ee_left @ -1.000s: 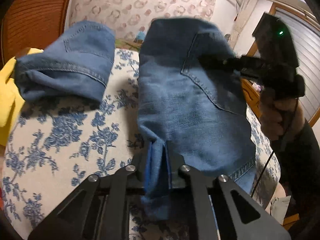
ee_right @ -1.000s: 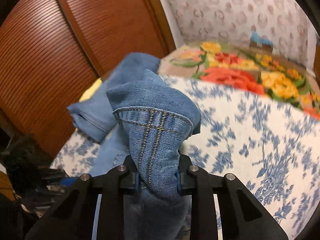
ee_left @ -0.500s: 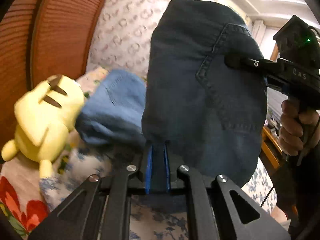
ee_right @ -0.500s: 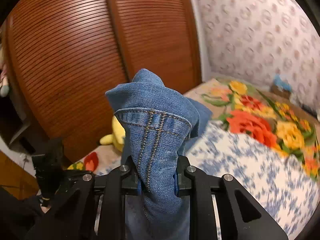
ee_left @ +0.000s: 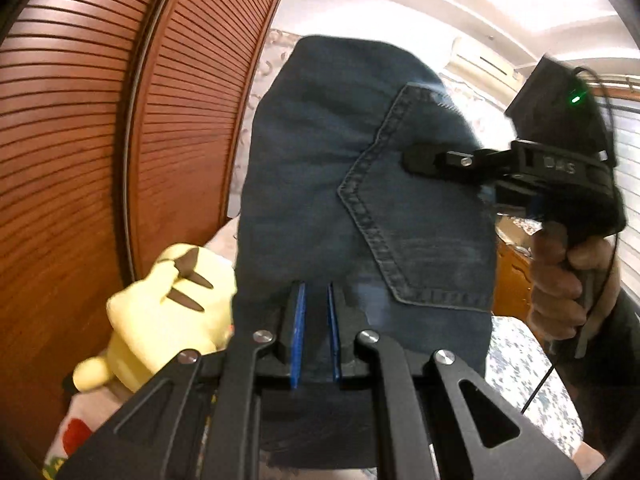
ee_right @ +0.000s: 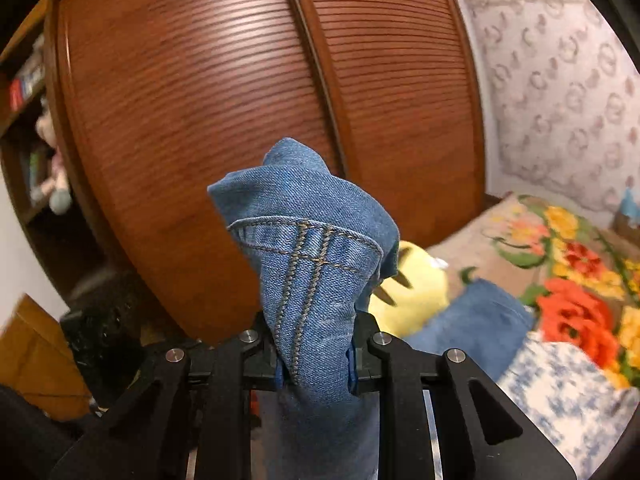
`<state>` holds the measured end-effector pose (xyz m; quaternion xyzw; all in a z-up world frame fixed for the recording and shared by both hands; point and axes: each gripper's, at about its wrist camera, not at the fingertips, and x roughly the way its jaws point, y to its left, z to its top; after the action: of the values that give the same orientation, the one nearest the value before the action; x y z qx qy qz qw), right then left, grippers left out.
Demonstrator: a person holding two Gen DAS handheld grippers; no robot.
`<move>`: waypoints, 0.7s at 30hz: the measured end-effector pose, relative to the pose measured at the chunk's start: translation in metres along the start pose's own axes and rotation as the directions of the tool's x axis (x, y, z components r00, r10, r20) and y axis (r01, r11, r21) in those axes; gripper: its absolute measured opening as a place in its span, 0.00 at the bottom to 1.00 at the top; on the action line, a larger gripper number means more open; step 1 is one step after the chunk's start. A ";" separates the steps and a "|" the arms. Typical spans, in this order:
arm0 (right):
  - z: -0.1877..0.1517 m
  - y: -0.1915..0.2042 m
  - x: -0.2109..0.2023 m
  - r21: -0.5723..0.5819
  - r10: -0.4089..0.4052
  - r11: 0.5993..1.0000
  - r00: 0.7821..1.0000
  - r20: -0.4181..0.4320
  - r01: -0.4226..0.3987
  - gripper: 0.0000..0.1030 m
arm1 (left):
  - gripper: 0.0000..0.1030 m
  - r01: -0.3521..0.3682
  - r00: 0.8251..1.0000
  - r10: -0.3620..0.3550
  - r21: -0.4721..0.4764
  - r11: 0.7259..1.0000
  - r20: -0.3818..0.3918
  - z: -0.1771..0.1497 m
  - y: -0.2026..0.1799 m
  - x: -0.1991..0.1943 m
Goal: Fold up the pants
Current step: 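Carry the folded jeans with both tools onto the other folded jeans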
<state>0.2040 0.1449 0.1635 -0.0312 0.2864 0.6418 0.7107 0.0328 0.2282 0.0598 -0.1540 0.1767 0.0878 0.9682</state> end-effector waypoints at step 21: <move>-0.067 -0.234 0.074 0.170 -0.296 0.926 0.927 -0.229 0.338 0.41 | 0.08 0.032 0.960 -0.012 0.066 0.997 -0.280 -0.033 -0.025 0.143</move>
<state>0.3978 0.1428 -0.0009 -0.0673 0.4121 0.4783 0.7726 0.1598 0.2099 -0.0157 -0.1326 0.3130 0.0481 0.9392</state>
